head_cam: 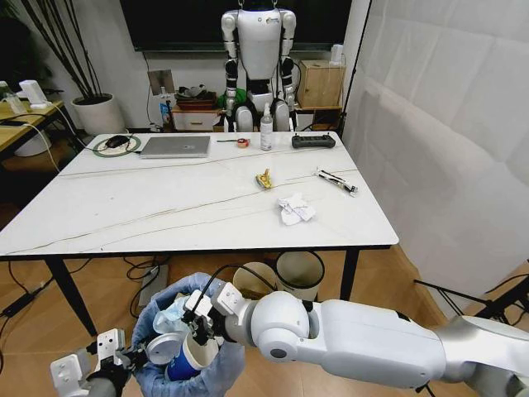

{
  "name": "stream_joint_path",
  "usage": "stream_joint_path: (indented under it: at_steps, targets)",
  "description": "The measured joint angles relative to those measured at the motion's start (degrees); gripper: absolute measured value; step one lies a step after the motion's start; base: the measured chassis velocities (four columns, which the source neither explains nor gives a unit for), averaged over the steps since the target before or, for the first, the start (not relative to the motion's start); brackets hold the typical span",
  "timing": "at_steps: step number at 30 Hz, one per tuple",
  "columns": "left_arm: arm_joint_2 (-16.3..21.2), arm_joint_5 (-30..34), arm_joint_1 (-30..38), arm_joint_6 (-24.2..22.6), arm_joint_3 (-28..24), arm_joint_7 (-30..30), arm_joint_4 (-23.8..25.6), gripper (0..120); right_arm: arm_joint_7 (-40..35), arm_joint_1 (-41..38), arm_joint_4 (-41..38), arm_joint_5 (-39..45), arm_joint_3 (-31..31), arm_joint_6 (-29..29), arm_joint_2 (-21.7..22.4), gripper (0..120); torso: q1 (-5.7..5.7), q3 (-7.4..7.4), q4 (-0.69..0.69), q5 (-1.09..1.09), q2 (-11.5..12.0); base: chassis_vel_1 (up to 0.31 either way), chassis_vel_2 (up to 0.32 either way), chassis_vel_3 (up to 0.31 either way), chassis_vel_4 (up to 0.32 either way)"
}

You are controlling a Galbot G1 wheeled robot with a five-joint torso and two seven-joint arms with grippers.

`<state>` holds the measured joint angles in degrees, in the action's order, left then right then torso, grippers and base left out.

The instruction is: Pick up the trash bin and place the trash from the table into it.

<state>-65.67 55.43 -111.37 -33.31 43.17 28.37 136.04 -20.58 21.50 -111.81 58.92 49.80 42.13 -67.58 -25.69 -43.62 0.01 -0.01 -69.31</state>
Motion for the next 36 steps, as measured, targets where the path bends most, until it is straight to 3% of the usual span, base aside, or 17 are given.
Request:
stream_joint_path:
  at_steps: [21, 25, 27, 36]
  targets:
    - [0.1, 1.9, 0.6, 0.0, 0.0, -0.1, 1.2, 0, -2.5, 2.0, 4.3, -2.0, 2.5, 0.0, -3.2, 0, 0.00, 0.00, -0.01, 0.01, 0.0, 0.000, 0.000, 0.000, 0.000]
    - [0.1, 2.0, 0.8, 0.0, 0.0, -0.2, 1.0, 0, -6.0, 1.4, 4.3, -1.8, 3.1, 0.0, -4.0, 0, 0.00, 0.00, -0.01, 0.01, 0.0, 0.000, 0.000, 0.000, 0.000]
    - [0.1, 2.0, 0.9, 0.1, 0.0, -0.3, 0.6, 0, -9.9, -0.1, 3.5, 0.2, 3.4, 0.0, -5.0, 7, 0.00, 0.00, -0.01, 0.01, 0.0, 0.000, 0.000, 0.000, 0.000]
    - [0.2, 2.0, 1.4, 0.1, -0.2, -0.4, -0.8, 0, -13.2, -4.4, -1.0, 10.7, 2.3, 0.0, -6.2, 40, 0.00, 0.00, -0.01, 0.01, 0.0, 0.000, 0.000, 0.000, 0.000]
